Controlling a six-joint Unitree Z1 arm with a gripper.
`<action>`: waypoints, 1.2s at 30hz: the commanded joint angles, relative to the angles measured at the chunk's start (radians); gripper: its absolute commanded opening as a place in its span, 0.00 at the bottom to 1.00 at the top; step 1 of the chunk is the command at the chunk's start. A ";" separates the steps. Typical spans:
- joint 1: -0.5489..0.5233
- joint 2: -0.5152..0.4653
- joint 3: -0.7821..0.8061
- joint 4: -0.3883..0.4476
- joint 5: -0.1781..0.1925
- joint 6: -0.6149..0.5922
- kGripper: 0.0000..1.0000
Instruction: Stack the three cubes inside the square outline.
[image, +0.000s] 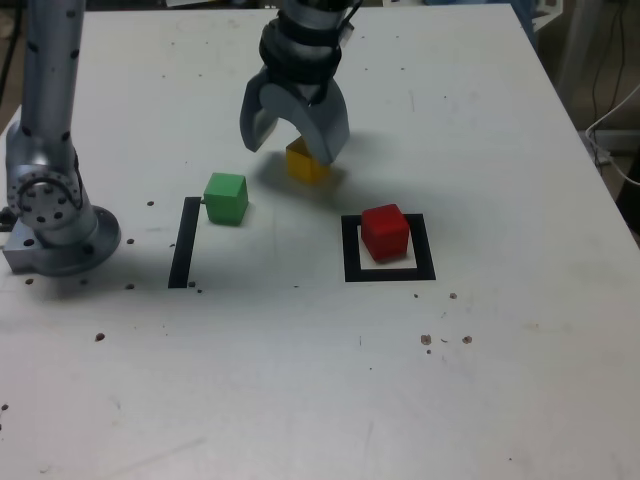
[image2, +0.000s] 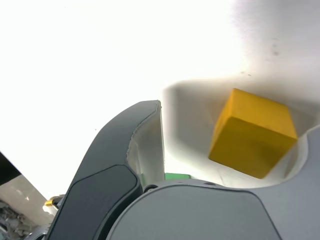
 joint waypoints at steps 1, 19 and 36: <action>-0.013 -0.007 0.020 -0.029 -0.008 -0.004 0.78; -0.023 -0.029 0.061 -0.141 -0.018 -0.031 0.25; -0.027 -0.040 0.064 -0.156 -0.036 -0.021 0.11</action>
